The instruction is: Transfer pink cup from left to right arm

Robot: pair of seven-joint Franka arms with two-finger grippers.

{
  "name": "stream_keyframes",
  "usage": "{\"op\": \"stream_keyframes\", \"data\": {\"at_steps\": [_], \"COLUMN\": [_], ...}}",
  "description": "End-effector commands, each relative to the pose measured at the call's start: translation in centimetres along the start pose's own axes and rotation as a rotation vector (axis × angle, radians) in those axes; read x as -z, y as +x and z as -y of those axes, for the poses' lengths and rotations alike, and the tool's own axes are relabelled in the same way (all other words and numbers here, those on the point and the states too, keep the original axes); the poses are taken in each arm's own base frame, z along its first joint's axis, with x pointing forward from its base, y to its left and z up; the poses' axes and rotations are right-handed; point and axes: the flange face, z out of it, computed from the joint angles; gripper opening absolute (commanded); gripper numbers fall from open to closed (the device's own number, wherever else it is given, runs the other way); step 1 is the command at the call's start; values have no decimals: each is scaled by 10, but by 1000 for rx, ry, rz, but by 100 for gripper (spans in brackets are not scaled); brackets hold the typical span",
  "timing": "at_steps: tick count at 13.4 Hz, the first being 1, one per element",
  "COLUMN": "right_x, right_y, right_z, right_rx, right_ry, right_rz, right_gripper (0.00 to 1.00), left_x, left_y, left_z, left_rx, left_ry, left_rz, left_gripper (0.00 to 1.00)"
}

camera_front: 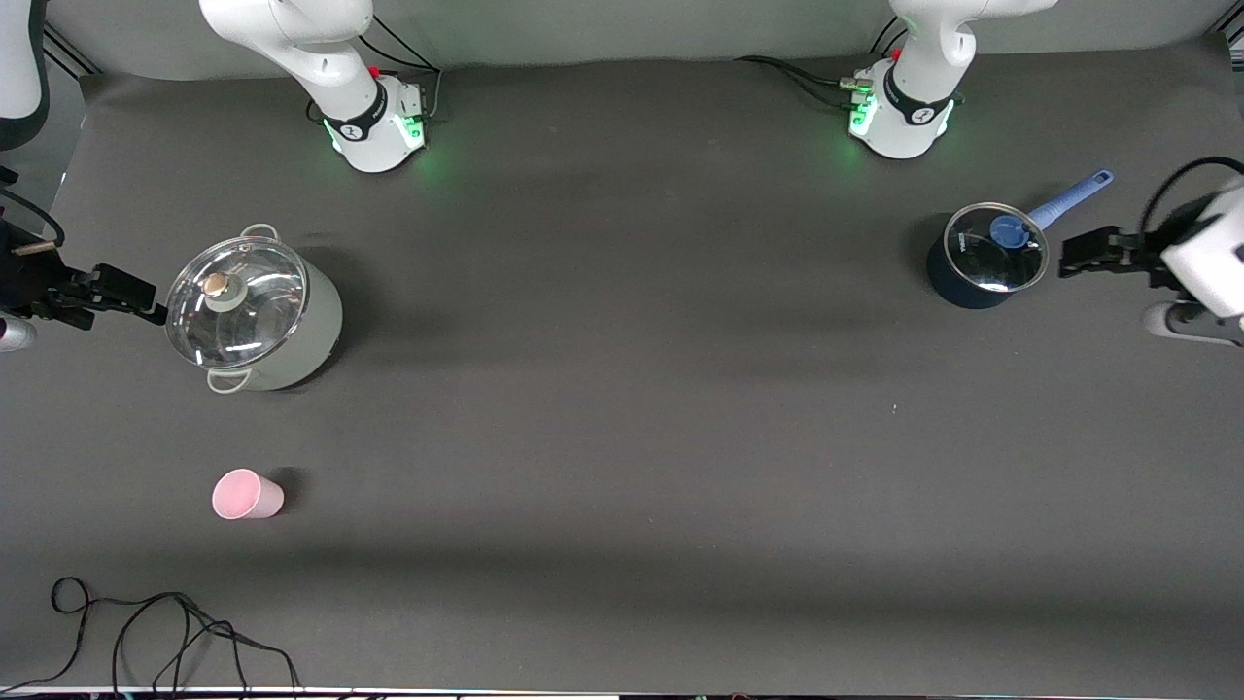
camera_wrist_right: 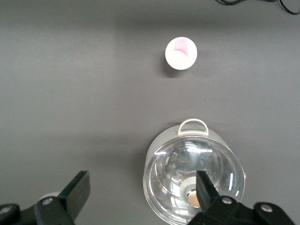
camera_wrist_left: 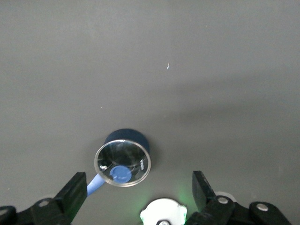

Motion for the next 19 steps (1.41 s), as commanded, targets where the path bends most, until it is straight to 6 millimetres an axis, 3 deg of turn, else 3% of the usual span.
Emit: {"op": "stream_keyframes", "data": {"at_steps": [1,3,6,10,19], "right_x": [9,13,25,26,25], "right_y": [-2,-3,-3,-5,-7], "right_z": [3,3,5,20,19], "right_rx": [-28,-27,-24,23,-15], "right_ry": [-24,-24,-32,-111,-14], "right_rz": [-16,-19,-29,34,30], "right_gripper": [100,100,100,100,100], "left_x": [-13,-6,-6,-12,-12], "left_y": [-26,-19,-13,-7,-1], "left_z": [-8,-30,-38,-33,-33], "left_rx": [30,37,78,87,81], "left_ry": [15,6,0,-3,-31], "left_rz": [-78,-120,-140,-131,-159], "left_gripper": [100,100,100,100,100]}}
